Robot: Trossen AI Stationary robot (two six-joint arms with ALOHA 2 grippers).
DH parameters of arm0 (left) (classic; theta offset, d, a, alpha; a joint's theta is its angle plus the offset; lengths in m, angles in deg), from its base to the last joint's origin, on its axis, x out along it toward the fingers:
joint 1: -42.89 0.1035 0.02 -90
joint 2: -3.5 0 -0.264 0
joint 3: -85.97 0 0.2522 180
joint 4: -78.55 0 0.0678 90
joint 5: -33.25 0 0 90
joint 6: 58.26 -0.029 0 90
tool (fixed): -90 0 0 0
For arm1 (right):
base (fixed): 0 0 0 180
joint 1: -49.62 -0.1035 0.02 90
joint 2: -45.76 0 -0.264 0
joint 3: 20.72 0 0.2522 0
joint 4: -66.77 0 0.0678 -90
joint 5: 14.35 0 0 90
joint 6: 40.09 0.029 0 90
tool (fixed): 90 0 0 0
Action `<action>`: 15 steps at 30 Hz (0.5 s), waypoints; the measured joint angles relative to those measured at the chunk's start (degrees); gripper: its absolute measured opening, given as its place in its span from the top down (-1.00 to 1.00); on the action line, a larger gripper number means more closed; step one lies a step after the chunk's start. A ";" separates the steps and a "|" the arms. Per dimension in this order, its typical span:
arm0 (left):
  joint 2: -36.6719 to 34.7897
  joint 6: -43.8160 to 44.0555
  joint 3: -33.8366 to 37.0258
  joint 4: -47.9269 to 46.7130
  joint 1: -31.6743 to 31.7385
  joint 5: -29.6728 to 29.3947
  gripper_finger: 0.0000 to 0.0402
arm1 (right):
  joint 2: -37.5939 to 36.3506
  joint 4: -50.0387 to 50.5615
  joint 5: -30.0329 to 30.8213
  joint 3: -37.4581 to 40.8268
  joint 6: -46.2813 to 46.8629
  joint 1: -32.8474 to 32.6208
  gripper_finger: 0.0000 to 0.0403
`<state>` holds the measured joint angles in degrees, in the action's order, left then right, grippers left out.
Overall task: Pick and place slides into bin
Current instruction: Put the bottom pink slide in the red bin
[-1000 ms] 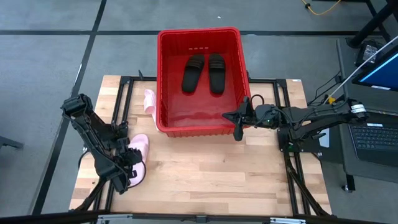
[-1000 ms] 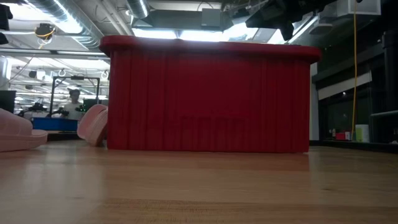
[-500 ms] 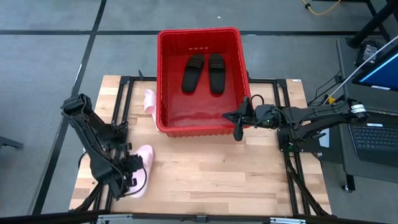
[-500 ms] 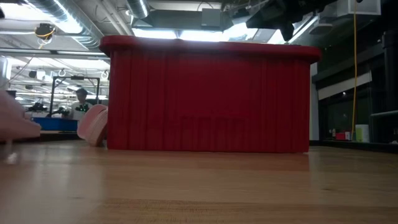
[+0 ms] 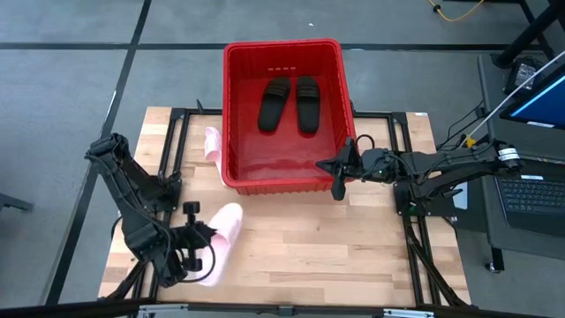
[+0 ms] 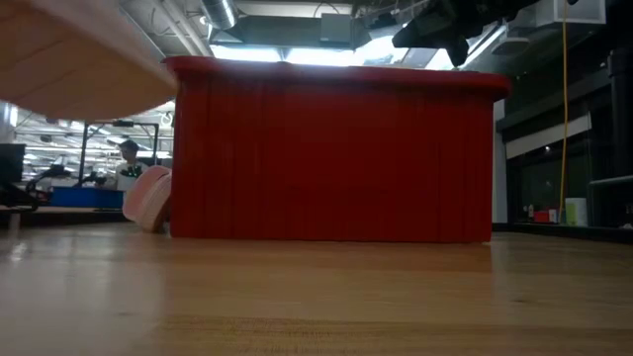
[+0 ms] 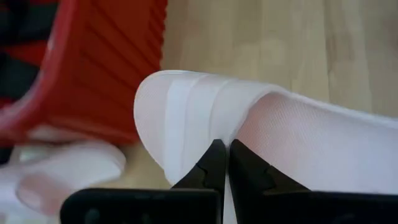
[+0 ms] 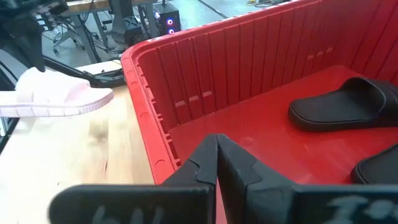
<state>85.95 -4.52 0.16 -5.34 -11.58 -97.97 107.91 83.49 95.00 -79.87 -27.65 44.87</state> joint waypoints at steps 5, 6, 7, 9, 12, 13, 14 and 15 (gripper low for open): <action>0.00 -14.21 -2.37 5.22 2.42 -3.41 0.99 | 0.00 0.12 0.00 0.00 0.82 0.02 0.94; 0.00 -17.54 -2.60 6.57 2.87 -4.52 0.99 | 0.00 0.14 0.00 0.00 0.82 0.02 0.94; 0.00 -20.58 -2.80 7.96 3.34 -5.53 0.99 | 0.00 0.15 0.00 0.00 0.82 0.01 0.94; 0.00 -25.81 -2.93 10.49 4.41 -7.13 0.99 | 0.00 0.15 0.00 0.00 0.84 0.02 0.94; 0.00 -32.26 -2.93 13.10 6.29 -9.66 0.99 | 0.00 0.13 0.00 0.00 0.84 0.01 0.94; 0.00 -34.42 -2.92 13.93 6.98 -10.34 0.99 | 0.00 0.13 0.00 0.00 0.84 0.00 0.94; 0.00 -36.49 -2.91 14.74 7.74 -11.00 0.99 | 0.00 0.13 0.00 0.00 0.84 0.00 0.94; 0.00 -38.64 -2.91 15.65 8.43 -11.83 0.99 | 0.00 0.13 0.00 0.00 0.84 0.00 0.94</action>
<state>85.95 -43.15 -2.75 10.31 -3.15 -109.79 107.91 83.63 95.00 -79.87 -26.81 44.86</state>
